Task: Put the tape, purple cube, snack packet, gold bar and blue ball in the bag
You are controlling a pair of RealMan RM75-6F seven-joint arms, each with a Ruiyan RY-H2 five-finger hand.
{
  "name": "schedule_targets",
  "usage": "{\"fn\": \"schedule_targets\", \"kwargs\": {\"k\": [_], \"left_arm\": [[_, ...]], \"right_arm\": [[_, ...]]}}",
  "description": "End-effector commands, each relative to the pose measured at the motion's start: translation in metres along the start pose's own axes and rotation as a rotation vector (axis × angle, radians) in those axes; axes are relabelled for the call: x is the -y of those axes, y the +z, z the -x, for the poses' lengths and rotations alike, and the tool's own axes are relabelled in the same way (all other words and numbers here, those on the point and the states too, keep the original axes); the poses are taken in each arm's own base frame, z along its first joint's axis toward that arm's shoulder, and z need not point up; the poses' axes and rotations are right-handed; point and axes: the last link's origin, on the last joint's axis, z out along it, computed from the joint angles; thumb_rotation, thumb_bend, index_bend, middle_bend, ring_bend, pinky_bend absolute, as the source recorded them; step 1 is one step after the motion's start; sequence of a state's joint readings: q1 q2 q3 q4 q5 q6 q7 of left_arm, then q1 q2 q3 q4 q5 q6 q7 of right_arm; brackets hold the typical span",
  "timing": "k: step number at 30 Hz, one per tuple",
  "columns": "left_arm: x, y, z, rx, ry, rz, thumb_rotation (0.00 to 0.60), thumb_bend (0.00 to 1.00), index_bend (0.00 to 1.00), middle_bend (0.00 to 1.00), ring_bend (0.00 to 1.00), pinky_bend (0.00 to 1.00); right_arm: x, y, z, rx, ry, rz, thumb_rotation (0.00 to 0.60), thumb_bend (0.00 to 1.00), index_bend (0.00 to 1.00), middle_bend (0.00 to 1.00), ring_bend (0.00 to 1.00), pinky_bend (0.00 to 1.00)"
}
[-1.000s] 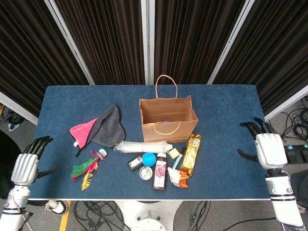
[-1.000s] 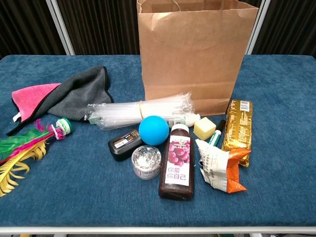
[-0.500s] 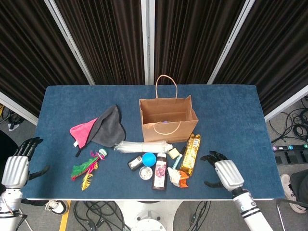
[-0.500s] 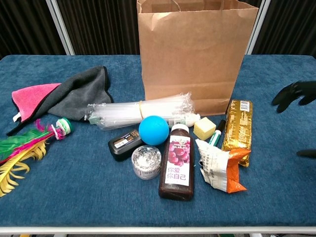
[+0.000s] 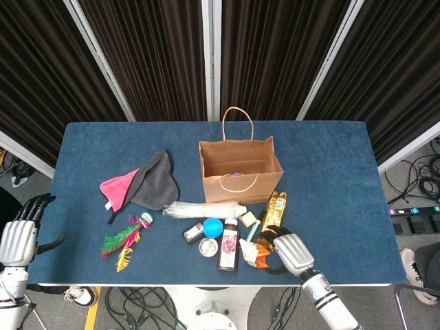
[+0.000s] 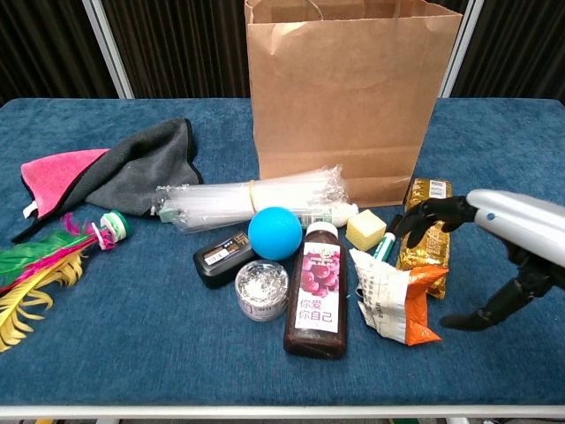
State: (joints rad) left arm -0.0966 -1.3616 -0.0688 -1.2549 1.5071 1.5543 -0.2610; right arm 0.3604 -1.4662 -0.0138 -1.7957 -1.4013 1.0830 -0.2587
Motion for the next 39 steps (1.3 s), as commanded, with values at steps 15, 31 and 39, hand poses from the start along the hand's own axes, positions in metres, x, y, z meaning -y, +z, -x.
{"fn": "schedule_targets", "kwargs": {"k": [15,31,39], "left_arm": [[0.010,-0.003,0.000,-0.005,0.004,-0.007,0.600,0.22,0.22,0.26,0.16,0.25],[0.012,-0.005,0.002,0.001,-0.012,-0.010,0.600,0.22,0.22,0.26,0.16,0.25],[0.011,-0.005,0.002,0.001,-0.014,-0.005,0.600,0.22,0.22,0.26,0.16,0.25]], "right_arm": [[0.015,0.024,0.021,-0.003,-0.053,-0.007,0.600,0.00,0.26,0.30,0.15,0.22],[0.020,0.028,0.025,-0.052,-0.108,0.021,0.600,0.13,0.53,0.52,0.39,0.33],[0.028,0.025,0.011,-0.119,-0.093,-0.013,0.600,0.20,0.58,0.54,0.42,0.35]]}}
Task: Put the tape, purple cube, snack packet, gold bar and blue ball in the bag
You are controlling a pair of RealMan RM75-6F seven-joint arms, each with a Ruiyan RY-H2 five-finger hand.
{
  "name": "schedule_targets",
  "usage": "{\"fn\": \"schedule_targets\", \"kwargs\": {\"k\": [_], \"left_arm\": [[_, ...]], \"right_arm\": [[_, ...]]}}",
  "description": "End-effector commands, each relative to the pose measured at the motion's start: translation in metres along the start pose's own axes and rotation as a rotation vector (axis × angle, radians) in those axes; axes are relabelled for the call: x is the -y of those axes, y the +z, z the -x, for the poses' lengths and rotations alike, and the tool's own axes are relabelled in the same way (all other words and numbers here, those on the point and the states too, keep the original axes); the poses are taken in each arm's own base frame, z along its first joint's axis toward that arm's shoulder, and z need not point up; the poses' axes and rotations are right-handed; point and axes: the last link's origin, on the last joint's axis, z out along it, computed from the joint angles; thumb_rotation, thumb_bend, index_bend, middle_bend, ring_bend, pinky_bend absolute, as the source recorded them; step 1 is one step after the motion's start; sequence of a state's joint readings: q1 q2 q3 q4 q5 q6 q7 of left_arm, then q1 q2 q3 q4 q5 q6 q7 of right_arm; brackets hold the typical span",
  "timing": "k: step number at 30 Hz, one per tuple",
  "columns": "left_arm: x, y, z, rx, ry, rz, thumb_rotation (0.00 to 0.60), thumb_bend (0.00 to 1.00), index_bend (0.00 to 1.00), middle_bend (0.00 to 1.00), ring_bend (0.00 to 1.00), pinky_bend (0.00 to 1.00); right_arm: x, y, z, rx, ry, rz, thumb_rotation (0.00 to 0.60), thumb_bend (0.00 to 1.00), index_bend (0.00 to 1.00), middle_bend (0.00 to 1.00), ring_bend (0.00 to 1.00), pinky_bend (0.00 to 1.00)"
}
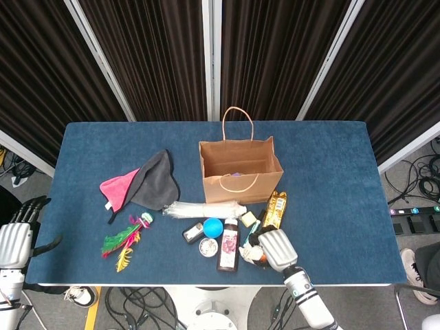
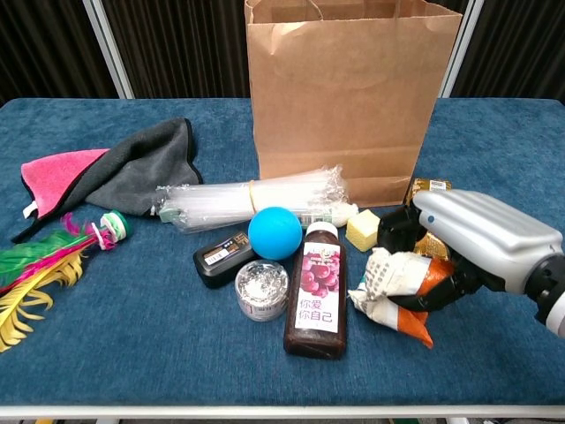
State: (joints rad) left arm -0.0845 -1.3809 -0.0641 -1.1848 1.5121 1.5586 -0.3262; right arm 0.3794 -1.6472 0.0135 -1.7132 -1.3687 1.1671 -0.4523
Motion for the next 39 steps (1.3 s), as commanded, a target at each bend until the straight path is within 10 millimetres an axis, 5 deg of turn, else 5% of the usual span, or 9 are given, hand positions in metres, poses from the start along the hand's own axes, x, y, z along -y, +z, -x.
{"fn": "schedule_targets", "kwargs": {"k": [1,6,14,25,32,39], "left_arm": [[-0.001,0.001,0.000,-0.001,-0.005,0.002,0.600,0.22,0.22,0.26,0.16,0.25],[-0.004,0.001,0.000,0.002,-0.011,0.007,0.600,0.22,0.22,0.26,0.16,0.25],[-0.008,0.001,0.001,0.012,-0.015,0.017,0.600,0.22,0.22,0.26,0.16,0.25],[-0.015,0.002,0.008,0.037,-0.009,0.031,0.600,0.22,0.22,0.26,0.16,0.25],[-0.015,0.003,0.010,0.048,-0.004,0.033,0.600,0.22,0.22,0.26,0.16,0.25],[-0.016,0.004,0.011,0.056,0.008,0.044,0.600,0.22,0.22,0.26,0.16,0.25]], "right_arm": [[0.004,-0.002,-0.012,-0.041,0.009,-0.018,0.600,0.21,0.58,0.54,0.42,0.35],[0.018,-0.010,-0.054,-0.174,0.014,-0.080,0.600,0.21,0.58,0.54,0.42,0.35],[0.047,-0.012,-0.151,-0.459,-0.011,-0.190,0.600,0.20,0.58,0.54,0.42,0.35],[0.057,0.038,-0.237,-0.718,0.054,-0.237,0.600,0.20,0.58,0.54,0.42,0.36],[0.041,0.075,-0.257,-0.776,0.038,-0.163,0.600,0.20,0.58,0.54,0.42,0.36],[0.014,0.100,-0.245,-0.736,0.002,-0.069,0.600,0.20,0.58,0.54,0.42,0.36]]}}
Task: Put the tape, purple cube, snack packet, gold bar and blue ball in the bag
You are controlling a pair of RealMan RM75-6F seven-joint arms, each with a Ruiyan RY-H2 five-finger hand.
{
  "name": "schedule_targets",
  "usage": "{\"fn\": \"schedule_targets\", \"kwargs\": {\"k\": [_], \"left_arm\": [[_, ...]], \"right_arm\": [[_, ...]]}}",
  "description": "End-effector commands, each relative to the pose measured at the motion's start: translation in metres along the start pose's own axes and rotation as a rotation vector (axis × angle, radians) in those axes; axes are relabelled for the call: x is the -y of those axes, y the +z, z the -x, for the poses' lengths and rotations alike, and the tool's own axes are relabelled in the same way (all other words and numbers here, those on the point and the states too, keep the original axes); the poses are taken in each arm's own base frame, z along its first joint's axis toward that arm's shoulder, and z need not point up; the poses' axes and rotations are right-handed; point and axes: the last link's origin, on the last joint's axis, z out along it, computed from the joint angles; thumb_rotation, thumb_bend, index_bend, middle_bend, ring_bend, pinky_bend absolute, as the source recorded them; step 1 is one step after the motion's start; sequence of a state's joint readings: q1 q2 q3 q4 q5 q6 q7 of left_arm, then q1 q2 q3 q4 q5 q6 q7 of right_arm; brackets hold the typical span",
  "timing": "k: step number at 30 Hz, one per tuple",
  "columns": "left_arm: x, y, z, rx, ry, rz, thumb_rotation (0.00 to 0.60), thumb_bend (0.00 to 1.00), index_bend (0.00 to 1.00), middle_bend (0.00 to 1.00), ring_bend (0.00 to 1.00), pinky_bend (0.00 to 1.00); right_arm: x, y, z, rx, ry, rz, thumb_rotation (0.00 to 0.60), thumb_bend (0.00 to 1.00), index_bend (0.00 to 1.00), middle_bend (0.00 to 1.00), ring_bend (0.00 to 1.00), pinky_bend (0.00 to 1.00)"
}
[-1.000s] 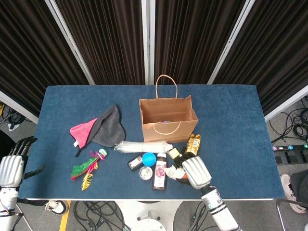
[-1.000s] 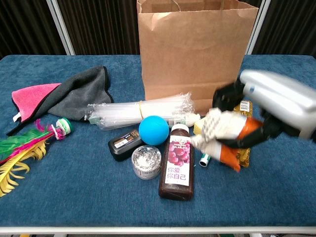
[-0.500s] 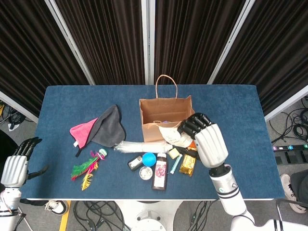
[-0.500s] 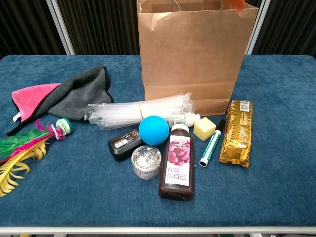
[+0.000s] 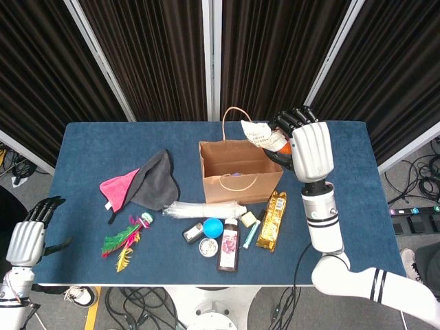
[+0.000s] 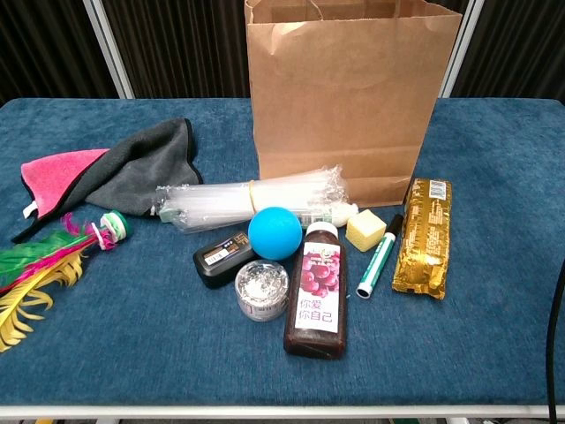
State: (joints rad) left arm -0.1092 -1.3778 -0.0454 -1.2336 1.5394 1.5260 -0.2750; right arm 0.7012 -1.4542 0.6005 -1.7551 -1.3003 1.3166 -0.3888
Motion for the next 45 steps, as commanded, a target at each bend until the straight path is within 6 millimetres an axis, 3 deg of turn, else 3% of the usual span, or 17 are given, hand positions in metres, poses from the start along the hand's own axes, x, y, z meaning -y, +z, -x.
{"fn": "schedule_targets", "kwargs": {"k": [1,6,10,15,20,24,29,32,37,42,45], "left_arm": [[0.000,0.000,0.001,0.005,0.004,0.002,0.600,0.22,0.22,0.26,0.16,0.25],[0.000,-0.001,0.004,0.014,0.005,-0.003,0.600,0.22,0.22,0.26,0.16,0.25],[0.001,-0.001,0.004,0.017,0.005,-0.007,0.600,0.22,0.22,0.26,0.16,0.25],[0.001,-0.001,0.004,0.013,0.003,-0.007,0.600,0.22,0.22,0.26,0.16,0.25],[0.001,-0.002,0.005,0.014,0.002,-0.005,0.600,0.22,0.22,0.26,0.16,0.25],[0.000,-0.001,0.004,0.011,0.000,-0.003,0.600,0.22,0.22,0.26,0.16,0.25],[0.000,-0.002,0.005,0.018,0.000,-0.002,0.600,0.22,0.22,0.26,0.16,0.25],[0.000,-0.002,0.006,0.022,-0.003,-0.004,0.600,0.22,0.22,0.26,0.16,0.25],[-0.004,-0.001,0.009,0.026,0.000,0.011,0.600,0.22,0.22,0.26,0.16,0.25],[-0.008,0.001,0.012,0.032,0.003,0.022,0.600,0.22,0.22,0.26,0.16,0.25],[-0.009,0.001,0.013,0.034,0.005,0.028,0.600,0.22,0.22,0.26,0.16,0.25]], "right_arm": [[-0.013,0.001,0.018,0.048,-0.019,0.031,0.600,0.20,0.58,0.54,0.42,0.36],[-0.023,-0.008,0.035,0.132,-0.002,0.043,0.600,0.14,0.56,0.51,0.41,0.38],[-0.028,-0.013,0.040,0.201,0.005,0.028,0.600,0.01,0.41,0.41,0.32,0.37],[-0.030,-0.013,0.038,0.243,0.000,0.014,0.600,0.00,0.19,0.23,0.12,0.22],[-0.027,-0.014,0.031,0.220,0.011,0.006,0.600,0.00,0.17,0.21,0.10,0.20],[-0.020,-0.012,0.014,0.134,0.052,-0.034,0.600,0.00,0.17,0.22,0.10,0.19],[-0.021,-0.016,-0.028,0.018,0.090,-0.069,0.600,0.00,0.17,0.25,0.11,0.19],[-0.034,-0.033,-0.052,0.021,0.043,-0.068,0.600,0.00,0.17,0.26,0.12,0.19],[-0.070,-0.082,-0.067,0.209,-0.065,-0.061,0.600,0.00,0.18,0.27,0.13,0.19],[-0.105,-0.138,-0.060,0.399,-0.189,-0.072,0.600,0.00,0.19,0.27,0.13,0.19],[-0.116,-0.160,-0.051,0.492,-0.227,-0.080,0.600,0.00,0.19,0.27,0.13,0.19]]}}
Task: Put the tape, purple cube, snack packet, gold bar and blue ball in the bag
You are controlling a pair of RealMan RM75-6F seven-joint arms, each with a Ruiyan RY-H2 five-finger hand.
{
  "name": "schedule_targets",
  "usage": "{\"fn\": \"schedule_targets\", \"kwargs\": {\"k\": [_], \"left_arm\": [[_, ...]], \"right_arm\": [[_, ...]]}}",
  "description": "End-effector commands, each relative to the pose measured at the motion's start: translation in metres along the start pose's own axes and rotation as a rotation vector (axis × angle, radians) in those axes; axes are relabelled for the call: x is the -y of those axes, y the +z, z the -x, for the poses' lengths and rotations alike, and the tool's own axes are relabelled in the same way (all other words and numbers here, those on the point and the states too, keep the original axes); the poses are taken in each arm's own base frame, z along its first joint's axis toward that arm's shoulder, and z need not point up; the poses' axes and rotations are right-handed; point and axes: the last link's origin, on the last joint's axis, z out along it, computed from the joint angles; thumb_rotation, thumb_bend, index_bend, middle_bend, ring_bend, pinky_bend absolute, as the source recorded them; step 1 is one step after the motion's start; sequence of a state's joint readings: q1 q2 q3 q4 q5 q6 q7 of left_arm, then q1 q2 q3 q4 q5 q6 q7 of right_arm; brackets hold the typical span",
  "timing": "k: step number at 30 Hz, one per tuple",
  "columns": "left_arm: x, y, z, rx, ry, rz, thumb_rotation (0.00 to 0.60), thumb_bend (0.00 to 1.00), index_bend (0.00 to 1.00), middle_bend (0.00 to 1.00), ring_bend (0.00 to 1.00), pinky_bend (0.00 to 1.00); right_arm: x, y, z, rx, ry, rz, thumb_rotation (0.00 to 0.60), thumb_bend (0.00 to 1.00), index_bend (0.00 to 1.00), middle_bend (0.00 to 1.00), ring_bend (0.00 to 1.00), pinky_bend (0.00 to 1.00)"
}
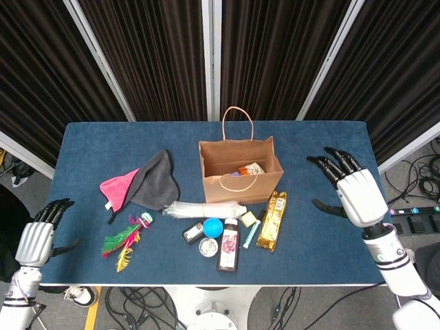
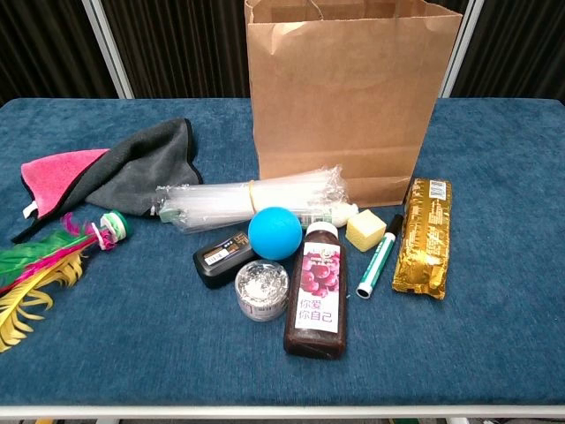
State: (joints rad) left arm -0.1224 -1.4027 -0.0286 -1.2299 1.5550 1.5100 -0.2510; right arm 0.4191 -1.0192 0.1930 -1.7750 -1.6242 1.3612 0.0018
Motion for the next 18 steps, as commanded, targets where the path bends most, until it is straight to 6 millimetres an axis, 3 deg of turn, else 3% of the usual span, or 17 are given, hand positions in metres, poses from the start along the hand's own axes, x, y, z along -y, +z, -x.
{"fn": "schedule_targets", "kwargs": {"k": [1,5,9,18], "left_arm": [[-0.002,0.000,0.000,0.000,0.005,0.006,0.600,0.22,0.22,0.26,0.16,0.25],[-0.004,0.001,0.001,-0.006,0.008,0.011,0.600,0.22,0.22,0.26,0.16,0.25],[-0.004,-0.001,0.002,-0.013,0.017,0.011,0.600,0.22,0.22,0.26,0.16,0.25],[0.001,0.000,0.000,-0.034,0.056,0.014,0.600,0.22,0.22,0.26,0.16,0.25]], "right_arm": [[-0.018,-0.038,0.029,0.181,-0.071,-0.011,0.600,0.00,0.19,0.27,0.13,0.19],[-0.019,-0.043,0.052,0.293,-0.133,-0.075,0.600,0.00,0.19,0.27,0.13,0.19],[-0.013,-0.035,0.071,0.357,-0.216,-0.191,0.600,0.00,0.19,0.27,0.13,0.19],[0.000,-0.007,0.097,0.285,-0.450,-0.530,0.600,0.00,0.19,0.27,0.13,0.20]]}}
